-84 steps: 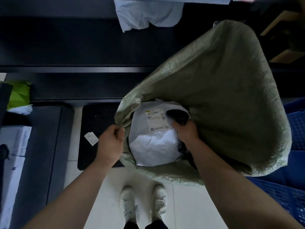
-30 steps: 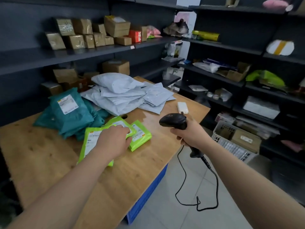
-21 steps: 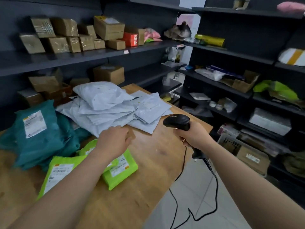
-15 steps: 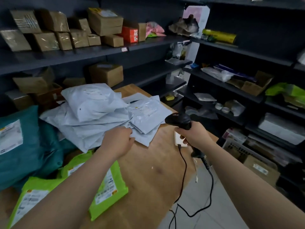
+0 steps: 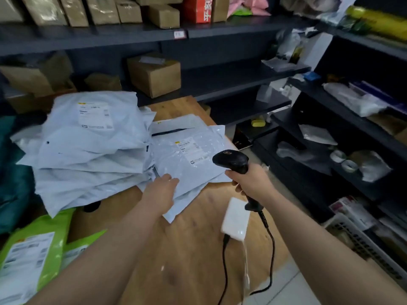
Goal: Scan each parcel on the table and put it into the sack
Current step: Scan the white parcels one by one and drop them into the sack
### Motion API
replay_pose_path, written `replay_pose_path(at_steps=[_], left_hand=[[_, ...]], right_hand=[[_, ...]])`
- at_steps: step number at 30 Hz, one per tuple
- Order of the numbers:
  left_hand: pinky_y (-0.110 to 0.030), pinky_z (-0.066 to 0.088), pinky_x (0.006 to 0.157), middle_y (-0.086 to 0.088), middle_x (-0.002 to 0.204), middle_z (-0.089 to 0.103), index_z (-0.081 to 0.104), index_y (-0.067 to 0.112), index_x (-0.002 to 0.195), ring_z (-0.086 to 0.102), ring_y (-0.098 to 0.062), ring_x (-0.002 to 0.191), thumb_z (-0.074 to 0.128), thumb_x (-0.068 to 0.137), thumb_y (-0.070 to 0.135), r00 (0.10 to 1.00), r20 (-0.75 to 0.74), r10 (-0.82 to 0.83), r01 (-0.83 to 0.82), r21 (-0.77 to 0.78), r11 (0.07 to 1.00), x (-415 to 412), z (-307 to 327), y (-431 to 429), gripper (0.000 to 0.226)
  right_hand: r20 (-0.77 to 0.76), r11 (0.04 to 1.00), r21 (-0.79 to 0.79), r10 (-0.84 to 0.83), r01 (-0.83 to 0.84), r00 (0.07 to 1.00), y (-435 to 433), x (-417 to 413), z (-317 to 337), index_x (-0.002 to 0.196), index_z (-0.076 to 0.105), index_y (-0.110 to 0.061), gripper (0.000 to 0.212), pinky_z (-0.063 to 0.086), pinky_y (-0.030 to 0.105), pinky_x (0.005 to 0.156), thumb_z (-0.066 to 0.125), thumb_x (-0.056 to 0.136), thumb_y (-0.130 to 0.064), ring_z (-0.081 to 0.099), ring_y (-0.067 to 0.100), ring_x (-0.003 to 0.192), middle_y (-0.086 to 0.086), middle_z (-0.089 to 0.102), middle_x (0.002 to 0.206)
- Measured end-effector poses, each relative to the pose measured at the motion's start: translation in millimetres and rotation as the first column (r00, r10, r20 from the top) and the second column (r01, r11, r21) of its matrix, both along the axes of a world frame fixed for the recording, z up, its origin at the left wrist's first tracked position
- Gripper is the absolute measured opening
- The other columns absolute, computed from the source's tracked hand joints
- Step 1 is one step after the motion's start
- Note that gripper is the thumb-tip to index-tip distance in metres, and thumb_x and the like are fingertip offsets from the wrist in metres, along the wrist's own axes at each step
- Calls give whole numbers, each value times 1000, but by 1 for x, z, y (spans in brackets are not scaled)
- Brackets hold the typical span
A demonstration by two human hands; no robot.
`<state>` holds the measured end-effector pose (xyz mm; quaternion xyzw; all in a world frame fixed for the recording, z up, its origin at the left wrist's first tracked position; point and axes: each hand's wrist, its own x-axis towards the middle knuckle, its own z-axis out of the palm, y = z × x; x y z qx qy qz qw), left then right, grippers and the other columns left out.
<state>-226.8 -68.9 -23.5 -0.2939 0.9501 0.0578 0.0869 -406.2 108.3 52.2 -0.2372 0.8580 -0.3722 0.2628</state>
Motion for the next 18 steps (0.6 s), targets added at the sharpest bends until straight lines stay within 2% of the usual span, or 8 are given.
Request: replay_pose_path(at_steps=[3, 5, 8, 11, 14, 16, 18], left_hand=[[-33, 47, 83, -1, 120, 48, 56, 17, 112, 51, -22, 109, 55, 89, 16, 999, 46, 18, -14, -80, 997, -10, -17, -4, 23], [-33, 46, 83, -1, 116, 54, 64, 14, 103, 52, -22, 105, 51, 93, 18, 999, -1, 55, -55, -55, 997, -13, -23, -8, 17], [-32, 42, 78, -3, 99, 59, 63, 8, 92, 57, -25, 97, 48, 97, 18, 962, -227, 153, -120, 152, 981, -13, -19, -4, 18], [-26, 37, 63, -6, 83, 60, 54, 10, 93, 57, -22, 78, 42, 101, 22, 850, -406, 336, -176, 382, 907, -3, 0, 15, 19], [-17, 33, 52, 3, 66, 53, 45, 19, 81, 50, -8, 60, 40, 102, 27, 760, -481, 438, -204, 462, 863, 15, 16, 40, 23], [-14, 35, 52, 5, 62, 50, 45, 21, 77, 50, -2, 59, 42, 101, 27, 696, -501, 515, -241, 513, 824, 28, 21, 57, 24], [-14, 36, 54, 5, 61, 52, 49, 19, 77, 51, -1, 58, 45, 99, 29, 677, -456, 578, -281, 566, 775, 37, 18, 73, 25]], right_hand=[[47, 999, -17, 48, -48, 998, -4, -23, -10, 80, 66, -16, 18, 49, 25, 47, 68, 81, -34, 62, 6, 45, 1, 71, 66], [85, 997, -28, 78, -76, 993, -5, -33, -15, 79, 66, -16, 19, 48, 23, 46, 68, 82, -35, 61, 6, 45, 1, 71, 64], [148, 995, -60, 89, -81, 985, -5, -44, -20, 82, 68, -16, 19, 49, 24, 48, 69, 82, -35, 61, 7, 46, 2, 71, 68], [160, 996, -75, 59, -47, 985, -3, -53, -25, 82, 66, -24, 16, 49, 28, 54, 71, 81, -39, 61, 10, 52, -1, 67, 67], [154, 996, -79, 52, -40, 987, -3, -59, -28, 78, 63, -30, 15, 44, 30, 59, 71, 83, -42, 58, 15, 63, -4, 60, 64], [231, 995, -100, 50, -27, 972, -3, -61, -30, 86, 66, -25, 17, 48, 35, 69, 72, 83, -41, 62, 19, 74, -1, 64, 76], [291, 996, -73, 64, -44, 955, 0, -61, -33, 91, 68, -21, 24, 52, 39, 77, 73, 81, -43, 65, 22, 81, 3, 69, 85]])
